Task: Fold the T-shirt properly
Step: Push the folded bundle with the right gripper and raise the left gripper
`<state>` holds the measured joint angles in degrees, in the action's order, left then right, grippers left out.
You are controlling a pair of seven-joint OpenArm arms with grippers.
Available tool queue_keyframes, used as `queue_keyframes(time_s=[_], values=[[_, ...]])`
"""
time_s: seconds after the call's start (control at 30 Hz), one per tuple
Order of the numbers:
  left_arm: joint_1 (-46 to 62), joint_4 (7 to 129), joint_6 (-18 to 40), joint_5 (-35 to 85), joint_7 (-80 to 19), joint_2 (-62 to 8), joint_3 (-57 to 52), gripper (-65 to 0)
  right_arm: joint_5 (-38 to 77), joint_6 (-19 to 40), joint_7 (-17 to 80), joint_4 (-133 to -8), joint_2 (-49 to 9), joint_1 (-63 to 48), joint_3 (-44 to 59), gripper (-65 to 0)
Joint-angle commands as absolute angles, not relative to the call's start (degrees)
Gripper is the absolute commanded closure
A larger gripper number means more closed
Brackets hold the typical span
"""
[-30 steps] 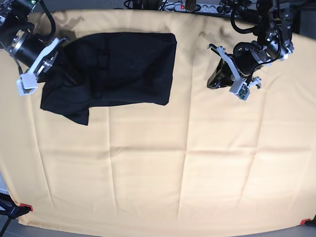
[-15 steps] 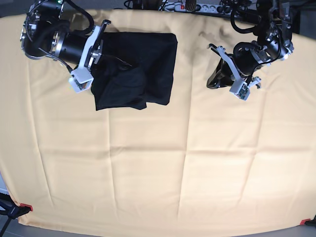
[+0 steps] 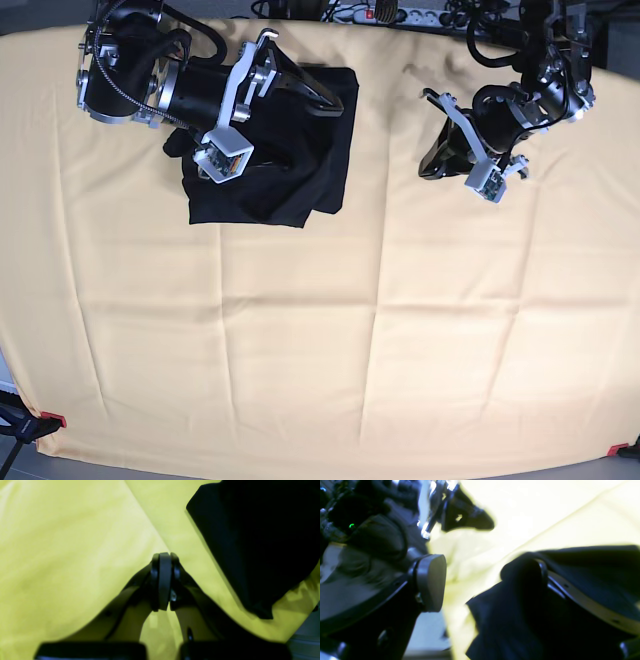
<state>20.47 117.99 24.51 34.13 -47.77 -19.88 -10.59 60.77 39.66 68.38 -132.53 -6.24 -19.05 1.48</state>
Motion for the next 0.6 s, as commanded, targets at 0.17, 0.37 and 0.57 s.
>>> queue_keyframes(time_s=[0.17, 0.37, 0.57], values=[[20.16, 119.11, 24.80, 35.48, -46.37, -20.45, -10.92, 0.0, 60.82, 40.00, 67.24, -135.00, -6.52, -21.30, 10.04, -46.5], [20.18, 119.11, 24.80, 35.46, -46.39, -21.45, -10.90, 0.0, 61.60, 40.00, 68.86, -135.00, -6.66, -24.69, 18.20, -46.5], [20.16, 119.11, 24.80, 35.48, -46.35, -22.24, -10.92, 0.0, 73.32, 40.00, 77.89, -135.00, -6.68, -30.44, 21.47, -46.5]])
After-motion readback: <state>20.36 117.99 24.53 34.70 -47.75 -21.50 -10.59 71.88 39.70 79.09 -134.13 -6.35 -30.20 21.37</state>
